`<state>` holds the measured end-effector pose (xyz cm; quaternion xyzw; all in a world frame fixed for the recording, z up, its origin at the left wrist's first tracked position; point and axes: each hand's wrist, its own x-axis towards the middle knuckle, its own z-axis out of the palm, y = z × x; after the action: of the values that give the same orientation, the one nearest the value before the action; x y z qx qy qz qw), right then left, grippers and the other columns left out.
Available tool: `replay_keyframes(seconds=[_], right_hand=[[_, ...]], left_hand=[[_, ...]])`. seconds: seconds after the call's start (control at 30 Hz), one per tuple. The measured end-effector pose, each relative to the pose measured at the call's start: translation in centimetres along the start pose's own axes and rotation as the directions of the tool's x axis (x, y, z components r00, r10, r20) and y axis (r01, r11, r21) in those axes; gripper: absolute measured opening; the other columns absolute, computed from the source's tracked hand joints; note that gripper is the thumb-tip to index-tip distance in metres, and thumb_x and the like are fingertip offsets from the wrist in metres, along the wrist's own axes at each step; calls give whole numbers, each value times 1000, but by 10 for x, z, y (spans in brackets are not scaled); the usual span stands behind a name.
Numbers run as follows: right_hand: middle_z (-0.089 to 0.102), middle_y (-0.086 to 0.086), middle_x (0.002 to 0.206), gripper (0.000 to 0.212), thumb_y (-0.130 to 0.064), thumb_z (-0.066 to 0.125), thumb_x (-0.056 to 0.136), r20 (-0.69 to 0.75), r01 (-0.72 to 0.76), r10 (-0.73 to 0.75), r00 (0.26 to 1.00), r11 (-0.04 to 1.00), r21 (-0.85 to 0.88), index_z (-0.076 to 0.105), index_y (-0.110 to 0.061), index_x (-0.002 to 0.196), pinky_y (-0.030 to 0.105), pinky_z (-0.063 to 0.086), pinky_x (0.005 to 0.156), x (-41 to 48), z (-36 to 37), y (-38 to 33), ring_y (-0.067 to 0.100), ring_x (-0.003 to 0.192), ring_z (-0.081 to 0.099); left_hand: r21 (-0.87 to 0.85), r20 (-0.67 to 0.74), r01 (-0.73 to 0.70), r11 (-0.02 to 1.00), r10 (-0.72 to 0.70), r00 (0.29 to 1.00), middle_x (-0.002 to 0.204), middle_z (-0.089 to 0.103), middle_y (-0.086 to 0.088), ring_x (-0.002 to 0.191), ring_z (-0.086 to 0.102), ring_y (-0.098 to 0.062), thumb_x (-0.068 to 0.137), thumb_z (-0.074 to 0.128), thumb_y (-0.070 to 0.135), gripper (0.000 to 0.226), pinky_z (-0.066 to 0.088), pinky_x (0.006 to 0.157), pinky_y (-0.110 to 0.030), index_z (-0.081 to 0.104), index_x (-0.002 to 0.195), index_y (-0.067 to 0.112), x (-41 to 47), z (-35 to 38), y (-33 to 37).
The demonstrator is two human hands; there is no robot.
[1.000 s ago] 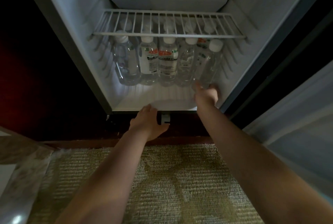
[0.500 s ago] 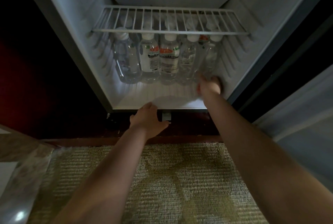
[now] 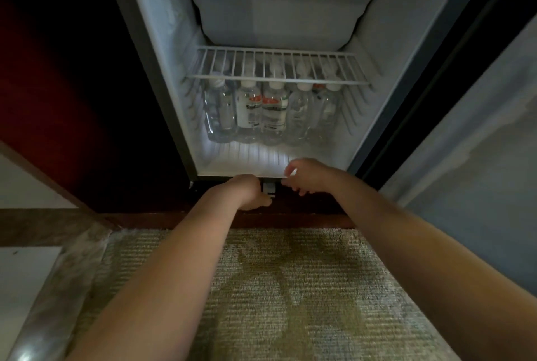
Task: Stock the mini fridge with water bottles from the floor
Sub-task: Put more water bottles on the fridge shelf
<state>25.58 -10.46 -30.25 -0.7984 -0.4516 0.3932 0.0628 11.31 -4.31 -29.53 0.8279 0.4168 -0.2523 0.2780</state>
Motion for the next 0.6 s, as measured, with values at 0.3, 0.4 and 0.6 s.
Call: replay_keyframes(seconds=[0.3,0.4,0.6], right_hand=[[43,11,145,51,-37,49,98,-61,26,-53,997,926,-377,43,-9,140,31,39,99,-126,-29,-17,25,124,48],[40,9,148,52,-38,47,98,-212,-8,-73,974,934,-358,40,-12,143,31,38,99,-177,-35,-15,27,130,42],[59,11,125,41,-40,50,95,-492,-93,-5,870,980,-174,55,-15,127,39,48,89,-284,-36,29,31,112,55]], left_hand=[[-6,-151,-133,991,131,980,111,57,-8,99,55,-23,91,56,33,32,45,82,-31,59,112,10,-97,-21,25],[-14,-325,-220,975,204,924,105,61,-10,94,58,-25,90,57,29,26,47,81,-35,62,105,8,-141,-24,40],[-20,-469,-376,926,324,822,105,59,-4,98,57,-23,90,56,28,23,47,87,-37,62,106,13,-220,-12,89]])
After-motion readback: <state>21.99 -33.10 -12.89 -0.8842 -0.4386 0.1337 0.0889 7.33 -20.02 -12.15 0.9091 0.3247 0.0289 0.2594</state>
